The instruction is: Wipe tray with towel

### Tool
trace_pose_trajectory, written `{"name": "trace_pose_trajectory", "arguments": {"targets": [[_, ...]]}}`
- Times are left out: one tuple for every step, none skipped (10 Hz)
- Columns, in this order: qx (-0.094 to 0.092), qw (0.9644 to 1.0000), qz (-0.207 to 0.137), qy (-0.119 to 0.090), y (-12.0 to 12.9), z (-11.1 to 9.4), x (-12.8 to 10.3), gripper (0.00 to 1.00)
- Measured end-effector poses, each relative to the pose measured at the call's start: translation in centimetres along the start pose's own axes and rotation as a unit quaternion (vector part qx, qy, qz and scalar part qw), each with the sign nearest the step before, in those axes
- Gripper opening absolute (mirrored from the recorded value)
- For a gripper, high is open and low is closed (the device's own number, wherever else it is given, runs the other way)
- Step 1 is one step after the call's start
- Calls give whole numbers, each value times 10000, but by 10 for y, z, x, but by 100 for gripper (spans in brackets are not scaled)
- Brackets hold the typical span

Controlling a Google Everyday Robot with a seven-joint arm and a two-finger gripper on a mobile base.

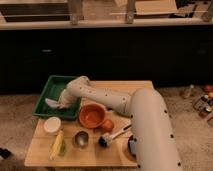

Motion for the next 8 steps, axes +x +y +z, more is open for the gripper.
{"name": "trace_pose_trajectory", "arguments": {"targets": [[-9, 10000, 22, -14, 1, 1, 1, 0], [-16, 10000, 31, -14, 1, 2, 2, 0], [-16, 10000, 59, -4, 2, 3, 3, 0], [12, 9999, 101, 20, 1, 2, 7, 0], [37, 9999, 126, 50, -1, 1, 11, 0], [85, 9998, 148, 96, -7, -1, 14, 0], [125, 9997, 173, 133, -11, -3, 17, 0], [174, 9995, 192, 176, -18, -4, 19, 0]]}}
